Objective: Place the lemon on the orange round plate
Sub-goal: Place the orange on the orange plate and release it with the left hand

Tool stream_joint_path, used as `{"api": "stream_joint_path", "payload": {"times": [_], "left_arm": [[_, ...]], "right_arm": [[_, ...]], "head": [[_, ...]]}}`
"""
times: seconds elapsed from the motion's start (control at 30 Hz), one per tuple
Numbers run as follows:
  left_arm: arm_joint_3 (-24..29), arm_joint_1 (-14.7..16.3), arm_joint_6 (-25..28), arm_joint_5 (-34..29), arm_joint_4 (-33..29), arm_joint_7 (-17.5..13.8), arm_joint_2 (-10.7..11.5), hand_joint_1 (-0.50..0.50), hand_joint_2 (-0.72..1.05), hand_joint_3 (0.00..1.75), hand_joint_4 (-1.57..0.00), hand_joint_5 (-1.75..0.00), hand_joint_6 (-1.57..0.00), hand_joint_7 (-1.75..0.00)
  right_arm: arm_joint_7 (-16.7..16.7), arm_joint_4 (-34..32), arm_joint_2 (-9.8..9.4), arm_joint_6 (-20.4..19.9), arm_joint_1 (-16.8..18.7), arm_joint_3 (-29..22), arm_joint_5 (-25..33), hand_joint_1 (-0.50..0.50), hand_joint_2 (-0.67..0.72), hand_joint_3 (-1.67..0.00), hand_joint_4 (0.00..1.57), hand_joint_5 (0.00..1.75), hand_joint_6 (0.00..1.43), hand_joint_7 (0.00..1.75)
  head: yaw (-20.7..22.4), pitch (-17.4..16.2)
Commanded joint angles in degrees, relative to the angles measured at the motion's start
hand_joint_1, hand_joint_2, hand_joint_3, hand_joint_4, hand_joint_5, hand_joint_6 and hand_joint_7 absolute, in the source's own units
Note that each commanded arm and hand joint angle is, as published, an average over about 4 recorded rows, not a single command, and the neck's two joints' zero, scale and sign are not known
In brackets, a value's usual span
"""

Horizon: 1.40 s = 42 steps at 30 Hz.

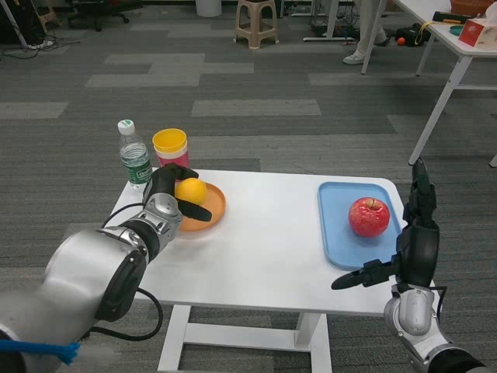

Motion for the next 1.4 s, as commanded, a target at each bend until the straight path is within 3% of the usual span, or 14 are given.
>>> {"api": "stream_joint_path", "payload": {"times": [0.03, 0.1, 0.5, 0.7, 1.1, 1.23, 1.4], "left_arm": [[0.08, 1.64, 0.07, -0.82, -0.11, -1.03, -0.32, 0.50, 1.05, 0.09, 0.00, -0.41, -0.72, -1.43], [0.08, 2.21, -0.06, -1.44, -0.15, -1.60, -0.45, 0.50, 1.05, 0.09, 0.00, -0.41, -0.61, -1.40], [0.30, 4.45, -2.99, -2.10, -0.42, -2.70, -0.41, 0.50, 1.05, 0.09, 0.00, -0.51, -0.41, -1.27], [1.38, 4.98, -3.87, -2.19, -0.66, -3.42, -0.41, 0.50, 1.05, 0.09, 0.00, -0.51, -0.22, -1.13], [2.46, 5.64, -4.85, -3.06, -1.32, -4.08, -0.41, 0.50, 1.05, 0.09, 0.00, -0.51, -0.09, -1.03], [2.52, 5.70, -5.07, -3.28, -1.58, -4.06, -0.41, 0.50, 1.05, 0.09, 0.00, -0.62, -0.02, -0.98], [2.98, 5.83, -5.84, -3.44, -1.69, -4.12, -0.39, 0.50, 1.05, 0.09, 0.00, -0.62, 0.00, -0.98]], "right_arm": [[0.05, 0.14, -0.47, -0.02, -1.08, 0.32, 0.12, -0.21, 0.47, 0.00, 0.11, 0.00, 0.00, 0.00], [0.05, 0.14, -0.47, -0.02, -1.08, 0.32, 0.12, -0.21, 0.47, 0.00, 0.11, 0.00, 0.00, 0.00], [0.05, 0.14, -0.58, -0.02, -1.08, 0.45, 0.23, -0.21, 0.47, 0.00, 0.11, 0.00, 0.00, 0.00], [0.05, 0.16, -0.63, -0.02, -1.08, 0.45, 0.30, -0.21, 0.46, 0.00, 0.11, 0.00, 0.00, 0.00], [0.02, 0.22, -0.65, -0.02, -1.08, 0.45, 0.30, -0.21, 0.47, 0.00, 0.11, 0.00, 0.00, 0.00], [0.00, 0.25, -0.65, -0.02, -1.08, 0.45, 0.30, -0.21, 0.47, 0.00, 0.11, 0.00, 0.00, 0.00], [0.05, 0.33, -0.65, -0.02, -1.08, 0.48, 0.34, -0.21, 0.47, 0.00, 0.11, 0.00, 0.00, 0.00]], "head": [[0.14, -0.08], [0.26, -0.14], [0.74, -0.48], [0.82, -0.46], [0.89, -0.23], [0.86, -0.08], [0.81, 0.01]]}}
